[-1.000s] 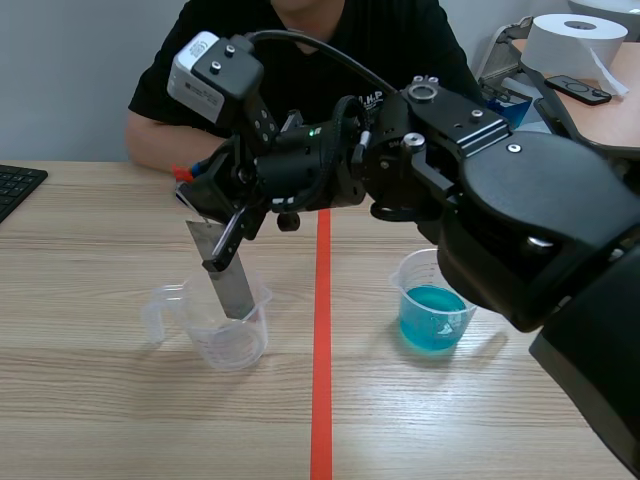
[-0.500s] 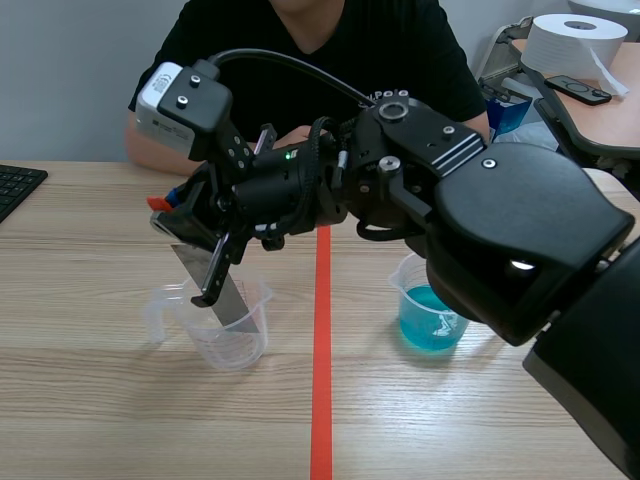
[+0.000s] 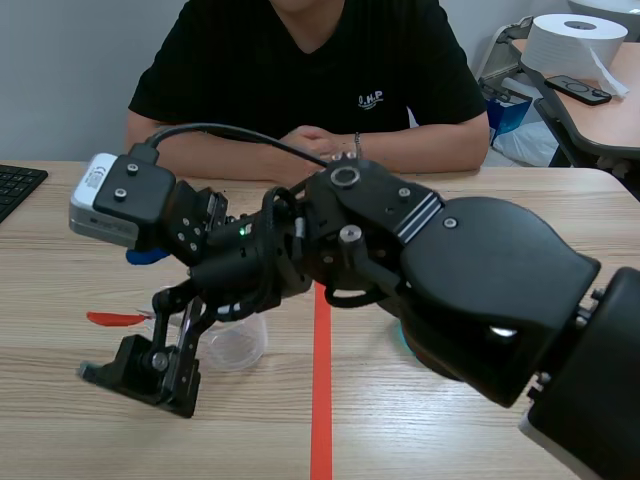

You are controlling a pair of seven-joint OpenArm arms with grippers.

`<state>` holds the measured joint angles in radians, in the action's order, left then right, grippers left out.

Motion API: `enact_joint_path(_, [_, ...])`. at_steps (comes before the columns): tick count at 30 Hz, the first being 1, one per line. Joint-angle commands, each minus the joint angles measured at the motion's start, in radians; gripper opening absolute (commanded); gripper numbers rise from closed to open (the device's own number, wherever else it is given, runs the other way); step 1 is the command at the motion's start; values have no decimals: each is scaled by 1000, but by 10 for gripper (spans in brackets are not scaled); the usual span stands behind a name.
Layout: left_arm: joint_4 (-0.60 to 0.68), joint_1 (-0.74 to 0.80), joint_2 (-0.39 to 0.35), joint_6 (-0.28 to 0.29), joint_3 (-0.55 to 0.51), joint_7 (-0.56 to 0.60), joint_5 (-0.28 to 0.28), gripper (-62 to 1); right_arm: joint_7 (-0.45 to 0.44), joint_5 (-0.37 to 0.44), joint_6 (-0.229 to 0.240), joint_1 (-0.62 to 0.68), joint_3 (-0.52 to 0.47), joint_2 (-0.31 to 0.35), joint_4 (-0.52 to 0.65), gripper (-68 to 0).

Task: Do the redox reaction experiment.
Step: 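Return to the home posture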

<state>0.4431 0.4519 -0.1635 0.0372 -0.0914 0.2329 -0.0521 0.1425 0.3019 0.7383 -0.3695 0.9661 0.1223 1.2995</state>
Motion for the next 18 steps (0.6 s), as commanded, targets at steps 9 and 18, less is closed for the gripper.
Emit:
enact_joint_path(9, [11,10,0,2,1,6,3,-582,-70,66,-90,72,-47,30,97,4])
enact_joint_path(18, [11,10,0,2,1,6,3,-582,-110,66,-273,217,-145,203,374,4])
